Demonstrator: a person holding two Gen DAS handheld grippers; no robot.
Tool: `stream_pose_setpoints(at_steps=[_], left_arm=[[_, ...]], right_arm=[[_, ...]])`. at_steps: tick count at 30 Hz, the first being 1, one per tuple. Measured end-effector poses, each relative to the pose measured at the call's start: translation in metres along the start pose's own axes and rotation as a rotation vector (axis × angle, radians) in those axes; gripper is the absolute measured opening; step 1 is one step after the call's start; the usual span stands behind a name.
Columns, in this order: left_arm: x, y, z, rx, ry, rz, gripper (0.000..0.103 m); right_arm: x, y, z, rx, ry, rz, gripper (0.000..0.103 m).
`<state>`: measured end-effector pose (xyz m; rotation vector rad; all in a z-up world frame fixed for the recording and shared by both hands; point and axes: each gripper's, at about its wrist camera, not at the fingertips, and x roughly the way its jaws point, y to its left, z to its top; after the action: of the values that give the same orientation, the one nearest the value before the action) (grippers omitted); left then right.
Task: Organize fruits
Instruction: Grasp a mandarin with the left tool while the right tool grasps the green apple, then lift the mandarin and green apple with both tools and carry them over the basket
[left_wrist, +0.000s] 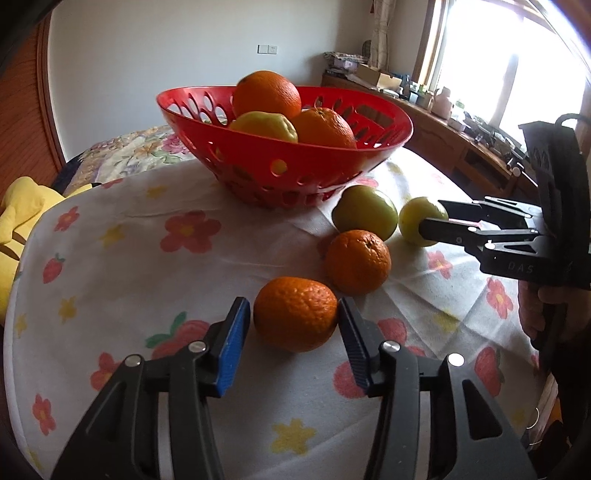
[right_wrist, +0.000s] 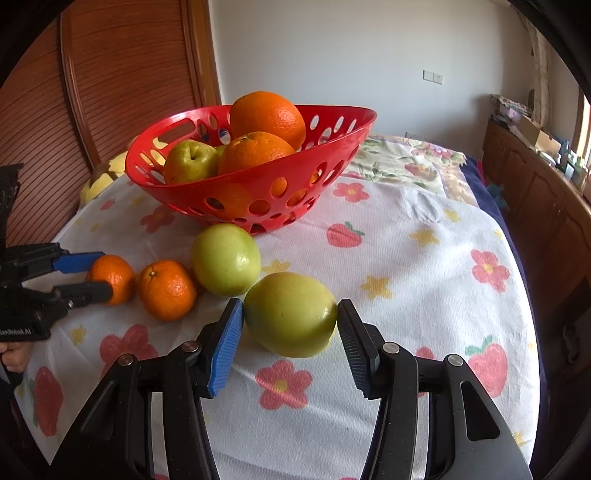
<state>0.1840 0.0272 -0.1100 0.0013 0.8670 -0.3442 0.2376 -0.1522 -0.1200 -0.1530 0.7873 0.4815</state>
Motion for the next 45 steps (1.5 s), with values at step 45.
stream_pose_setpoints(at_steps=[45], left_arm=[[-0.036,0.033,0.120,0.043,-0.216,0.080,0.045]], right_arm=[[0.006,-0.009,0.117,-0.121,-0.166,0.021,0.052]])
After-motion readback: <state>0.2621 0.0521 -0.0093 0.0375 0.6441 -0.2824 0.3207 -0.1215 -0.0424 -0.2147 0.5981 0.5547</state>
